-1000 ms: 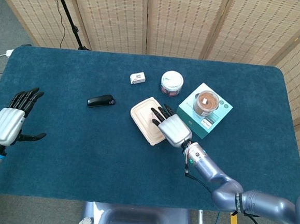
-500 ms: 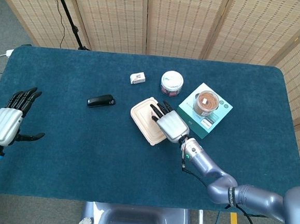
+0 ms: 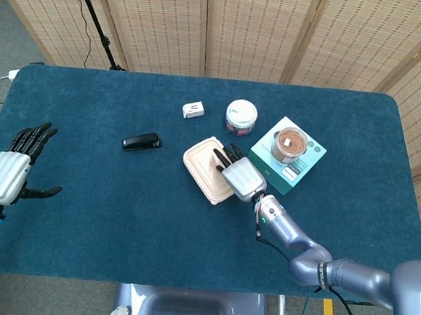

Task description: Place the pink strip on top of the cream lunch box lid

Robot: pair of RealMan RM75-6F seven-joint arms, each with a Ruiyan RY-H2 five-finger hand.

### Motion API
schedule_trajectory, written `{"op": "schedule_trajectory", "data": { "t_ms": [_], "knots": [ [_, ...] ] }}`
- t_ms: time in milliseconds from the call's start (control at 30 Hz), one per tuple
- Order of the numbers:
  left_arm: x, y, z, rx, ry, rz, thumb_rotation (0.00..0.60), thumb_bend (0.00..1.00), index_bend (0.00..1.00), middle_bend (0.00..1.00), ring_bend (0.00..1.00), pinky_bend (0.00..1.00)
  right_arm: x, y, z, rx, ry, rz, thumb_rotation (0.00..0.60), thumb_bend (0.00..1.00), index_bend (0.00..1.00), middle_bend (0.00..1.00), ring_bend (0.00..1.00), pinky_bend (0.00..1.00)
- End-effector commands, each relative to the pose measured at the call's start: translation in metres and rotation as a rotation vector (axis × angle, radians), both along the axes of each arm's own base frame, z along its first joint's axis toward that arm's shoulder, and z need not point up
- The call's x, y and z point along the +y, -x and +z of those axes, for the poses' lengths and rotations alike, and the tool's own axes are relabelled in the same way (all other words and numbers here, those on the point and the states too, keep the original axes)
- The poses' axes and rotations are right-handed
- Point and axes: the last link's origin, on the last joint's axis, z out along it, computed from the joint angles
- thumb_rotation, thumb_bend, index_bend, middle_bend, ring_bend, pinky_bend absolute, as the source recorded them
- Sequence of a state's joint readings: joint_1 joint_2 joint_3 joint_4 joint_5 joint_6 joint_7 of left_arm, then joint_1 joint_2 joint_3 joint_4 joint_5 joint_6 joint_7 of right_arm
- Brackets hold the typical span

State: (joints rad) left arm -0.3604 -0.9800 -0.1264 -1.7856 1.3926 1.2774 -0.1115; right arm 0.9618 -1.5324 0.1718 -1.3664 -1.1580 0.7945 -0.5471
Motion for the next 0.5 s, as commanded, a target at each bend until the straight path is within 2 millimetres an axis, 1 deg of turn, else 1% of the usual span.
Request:
{"op": "schedule_trajectory", "data": {
  "t_ms": [33, 200, 500],
  "knots": [
    [0.0, 0.0, -0.0002, 0.0, 0.001, 0.0, 0.6, 0.0, 0.0, 0.0, 0.0, 0.0, -0.0004, 0.0005, -0.0008, 0.002, 0.0, 0.001, 0.6, 0.81, 0.29, 0.0, 0.0, 0.0],
    [-0.0001, 0.0, -0.0005, 0.0, 0.004, -0.001, 0.6, 0.0, 0.0, 0.0, 0.0, 0.0, -0.0007, 0.0025, -0.0019, 0.008, 0.002, 0.002, 0.6, 0.81, 0.3, 0.0, 0.0, 0.0],
    [-0.0004, 0.0, -0.0009, 0.002, 0.005, -0.001, 0.6, 0.0, 0.0, 0.0, 0.0, 0.0, -0.0012, 0.0072, 0.0023, 0.016, 0.016, 0.006, 0.6, 0.81, 0.31, 0.0, 0.0, 0.0]
  ]
}}
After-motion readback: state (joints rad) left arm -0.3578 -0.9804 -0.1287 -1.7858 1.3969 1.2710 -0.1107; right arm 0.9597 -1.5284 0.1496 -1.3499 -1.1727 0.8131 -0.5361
